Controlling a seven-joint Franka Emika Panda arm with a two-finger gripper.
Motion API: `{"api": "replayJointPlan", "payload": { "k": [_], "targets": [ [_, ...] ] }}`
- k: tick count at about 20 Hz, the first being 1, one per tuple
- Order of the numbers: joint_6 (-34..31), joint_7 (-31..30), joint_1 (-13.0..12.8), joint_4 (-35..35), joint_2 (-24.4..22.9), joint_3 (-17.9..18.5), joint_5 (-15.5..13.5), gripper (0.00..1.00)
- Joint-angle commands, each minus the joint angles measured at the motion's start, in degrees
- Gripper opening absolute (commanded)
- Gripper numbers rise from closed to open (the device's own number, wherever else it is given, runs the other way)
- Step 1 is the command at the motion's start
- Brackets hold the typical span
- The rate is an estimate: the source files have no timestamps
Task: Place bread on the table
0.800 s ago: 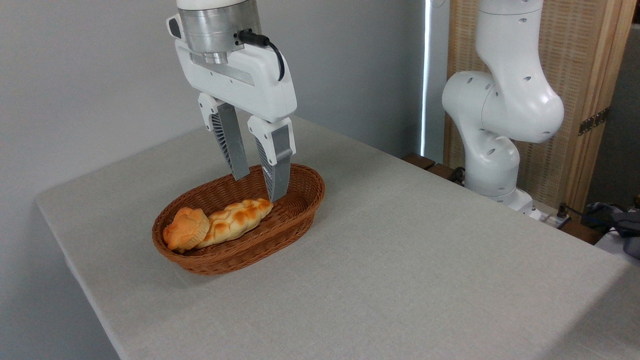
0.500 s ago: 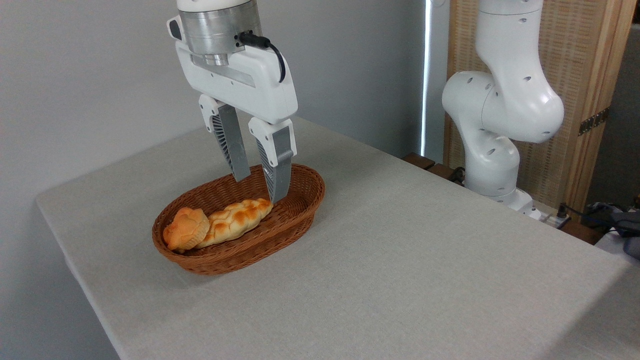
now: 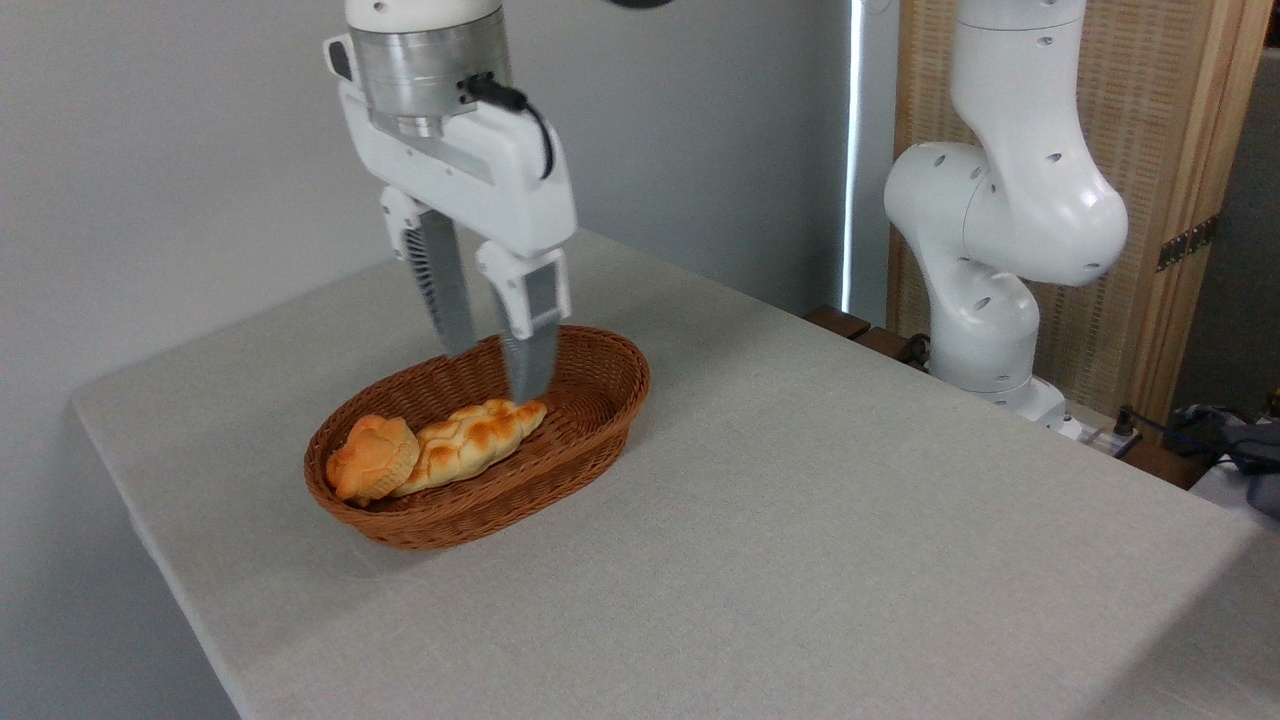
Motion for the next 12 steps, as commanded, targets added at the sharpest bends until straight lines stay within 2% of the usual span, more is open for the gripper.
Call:
{"api": "replayJointPlan", "payload": {
  "k": [1, 4, 6, 12],
  "targets": [
    [5.9, -4.66, -0.7, -1.31, 2.63, -3.85, -1.85, 1.0],
    [9.5, -11.7, -2.89, -1.31, 5.27, -5.79, -1.58, 1.0],
    [12.76, -14.17, -4.73, -1.31, 6.94, -6.66, -1.94, 1.0],
    [20.49, -14.27, -5.01, -1.31, 11.78, -11.32, -1.67, 1.0]
  ]
}}
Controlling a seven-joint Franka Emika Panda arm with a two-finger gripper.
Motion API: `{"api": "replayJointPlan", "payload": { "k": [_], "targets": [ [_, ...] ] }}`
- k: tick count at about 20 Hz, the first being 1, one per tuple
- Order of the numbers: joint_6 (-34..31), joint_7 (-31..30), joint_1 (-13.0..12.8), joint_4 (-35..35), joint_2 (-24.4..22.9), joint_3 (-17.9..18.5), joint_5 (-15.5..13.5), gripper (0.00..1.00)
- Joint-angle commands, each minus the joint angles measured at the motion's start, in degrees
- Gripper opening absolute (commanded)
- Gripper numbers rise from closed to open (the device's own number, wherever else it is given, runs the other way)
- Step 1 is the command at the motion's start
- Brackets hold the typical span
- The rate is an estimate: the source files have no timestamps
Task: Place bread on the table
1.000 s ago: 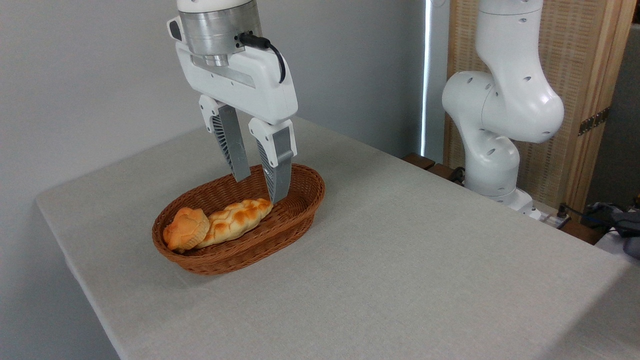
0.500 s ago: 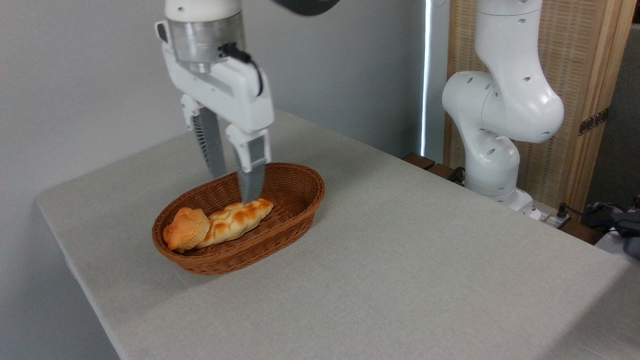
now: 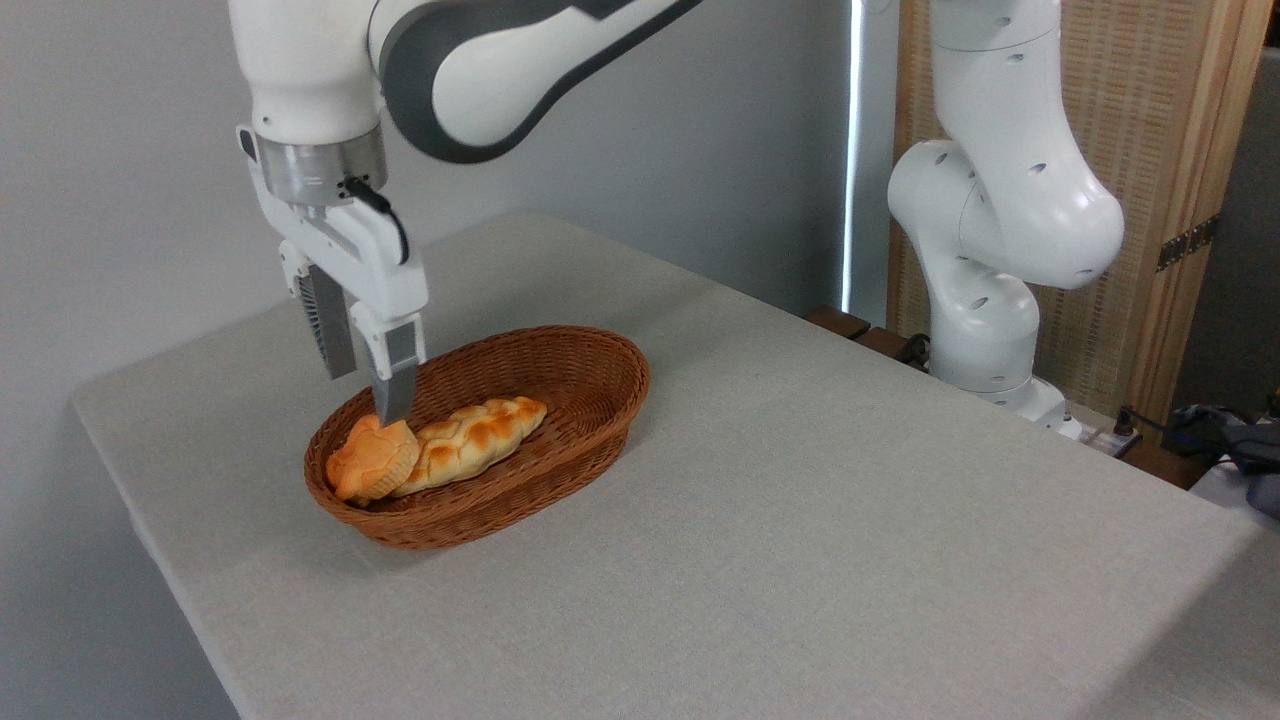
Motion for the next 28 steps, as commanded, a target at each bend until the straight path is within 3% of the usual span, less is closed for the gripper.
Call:
{"api": "replayJointPlan", "payload": {
  "k": [1, 8, 18, 26, 28],
  "targets": [
    [4.05, 0.16, -0.75, 0.25, 2.43, -1.05, -0.31, 1.0],
    [3.79, 10.35, -1.11, 0.17, 4.64, -1.05, 2.77, 1.0],
    [3.0, 11.93, -0.76, 0.34, 4.37, -0.88, 3.03, 1.0],
    [1.42, 18.88, -0.67, 0.17, 4.46, -0.44, 3.12, 1.0],
    [1.42, 19.32, -0.67, -0.27, 4.55, -0.44, 5.13, 1.0]
  ]
}}
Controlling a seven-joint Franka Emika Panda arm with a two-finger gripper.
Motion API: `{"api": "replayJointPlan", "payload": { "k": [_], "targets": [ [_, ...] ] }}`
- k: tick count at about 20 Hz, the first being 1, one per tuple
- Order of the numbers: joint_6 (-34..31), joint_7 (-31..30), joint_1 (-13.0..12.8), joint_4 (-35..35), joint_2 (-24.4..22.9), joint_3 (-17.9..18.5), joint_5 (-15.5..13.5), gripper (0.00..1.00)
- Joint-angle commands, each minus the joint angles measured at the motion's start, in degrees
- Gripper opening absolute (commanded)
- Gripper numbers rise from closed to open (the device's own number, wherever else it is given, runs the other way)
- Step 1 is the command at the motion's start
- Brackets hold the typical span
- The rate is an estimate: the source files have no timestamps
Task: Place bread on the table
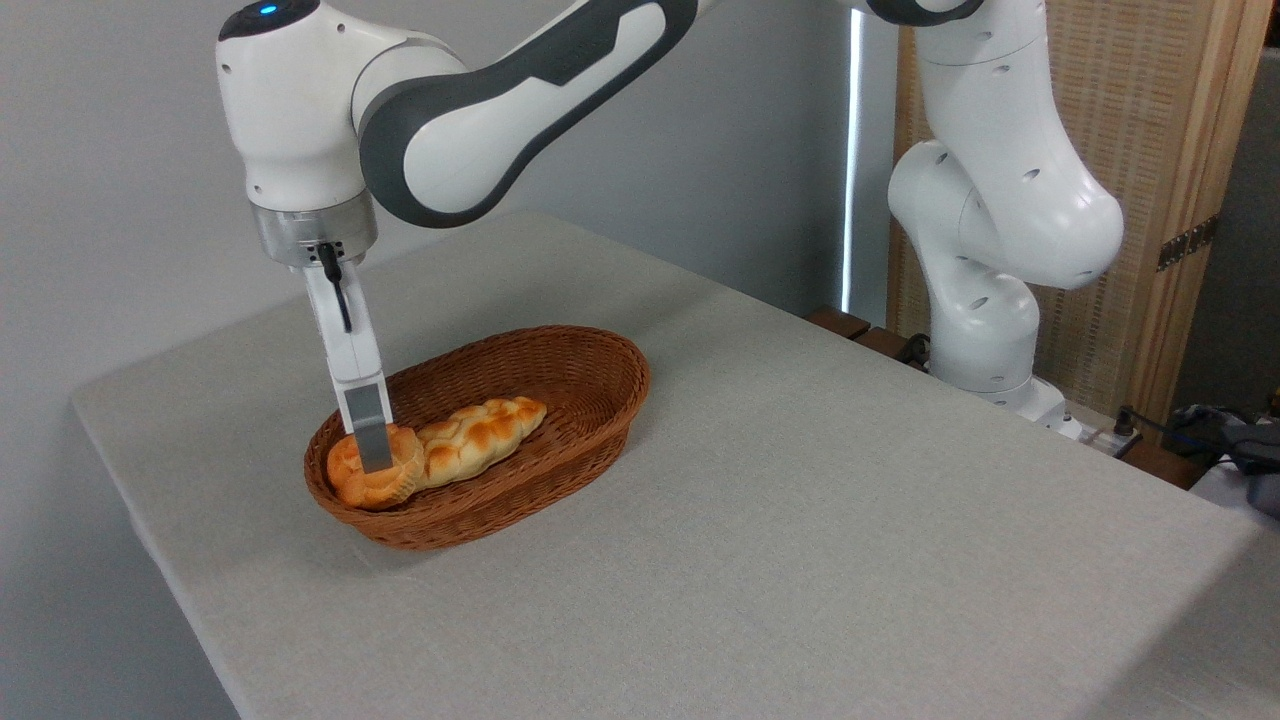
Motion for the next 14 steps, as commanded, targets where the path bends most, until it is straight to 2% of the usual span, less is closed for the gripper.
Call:
{"api": "replayJointPlan", "payload": {
  "k": [1, 12, 13, 14],
  "targets": [
    [-0.99, 1.86, -0.16, -0.78, -0.1, 0.47, 4.01, 1.0],
    [-0.82, 2.56, -0.33, -1.75, 0.25, 0.39, 4.38, 1.0],
    [-0.64, 2.48, -0.33, -1.75, 0.26, 0.39, 4.38, 0.96],
    [-0.47, 2.39, -0.33, -1.75, 0.26, 0.39, 4.29, 0.83]
  ]
}}
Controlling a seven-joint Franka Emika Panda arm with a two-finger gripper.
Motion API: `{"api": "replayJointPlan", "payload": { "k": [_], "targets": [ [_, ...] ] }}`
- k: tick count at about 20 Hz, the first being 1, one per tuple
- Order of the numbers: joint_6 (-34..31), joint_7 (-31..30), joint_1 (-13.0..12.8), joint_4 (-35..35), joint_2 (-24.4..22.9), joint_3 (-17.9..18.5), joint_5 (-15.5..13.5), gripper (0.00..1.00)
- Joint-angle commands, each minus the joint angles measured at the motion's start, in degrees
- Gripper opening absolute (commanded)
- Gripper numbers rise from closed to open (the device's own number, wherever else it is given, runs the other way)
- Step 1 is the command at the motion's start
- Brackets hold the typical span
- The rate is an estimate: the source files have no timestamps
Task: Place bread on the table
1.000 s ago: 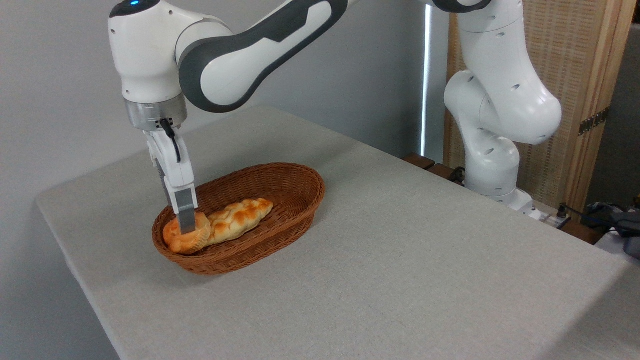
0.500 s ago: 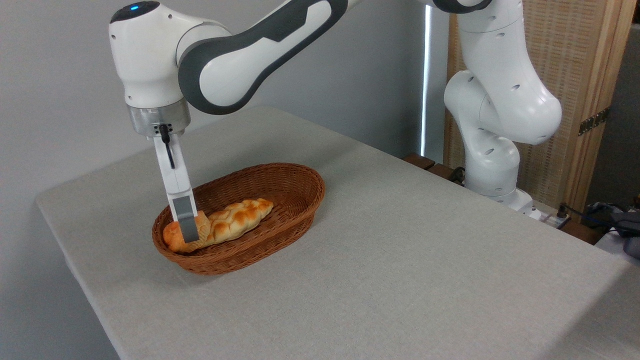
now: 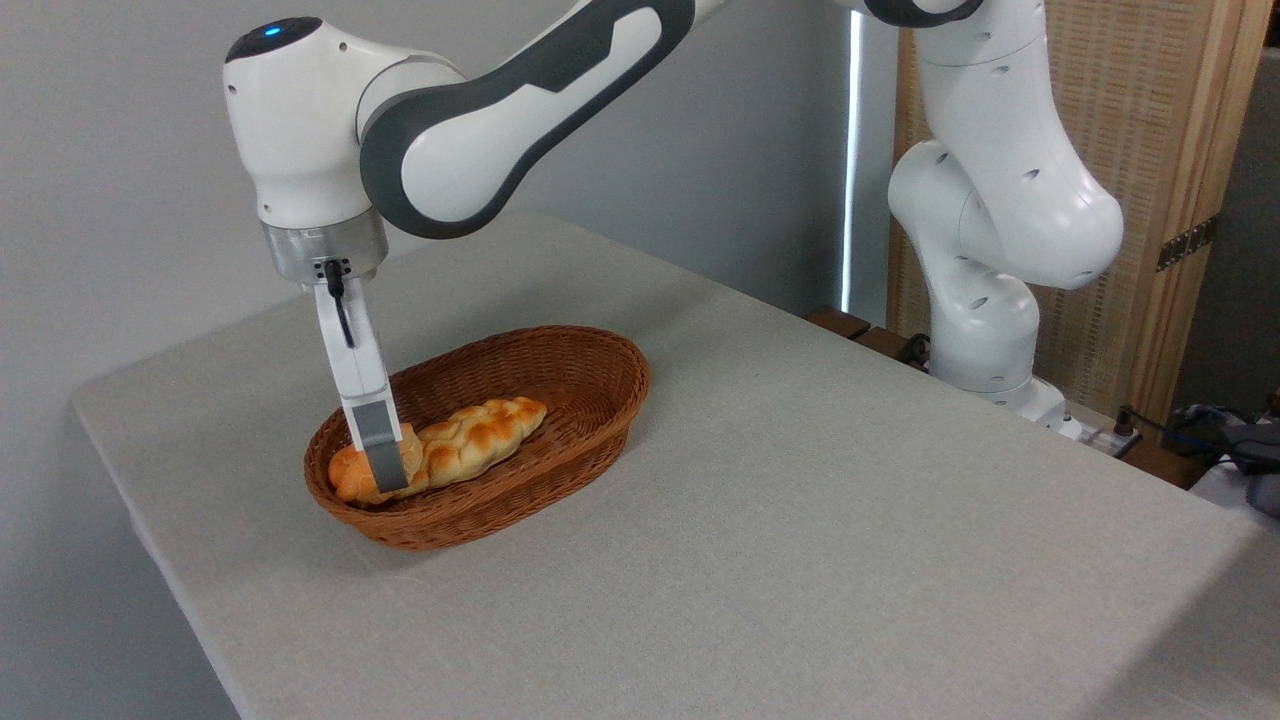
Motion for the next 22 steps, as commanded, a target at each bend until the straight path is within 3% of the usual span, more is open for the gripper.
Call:
{"api": "replayJointPlan", "payload": {
  "k": [1, 2, 5, 22],
  "targets": [
    [-0.36, 0.48, -0.25, -0.15, -0.01, 0.41, 0.47, 0.69],
    [-0.36, 0.66, -0.25, -0.15, -0.01, 0.41, 0.47, 0.61],
    [-0.28, 1.01, -0.25, -0.15, 0.25, 0.41, 0.47, 0.5],
    [-0.54, 0.4, -0.25, -0.15, 0.25, 0.15, 0.2, 0.46]
  ]
}}
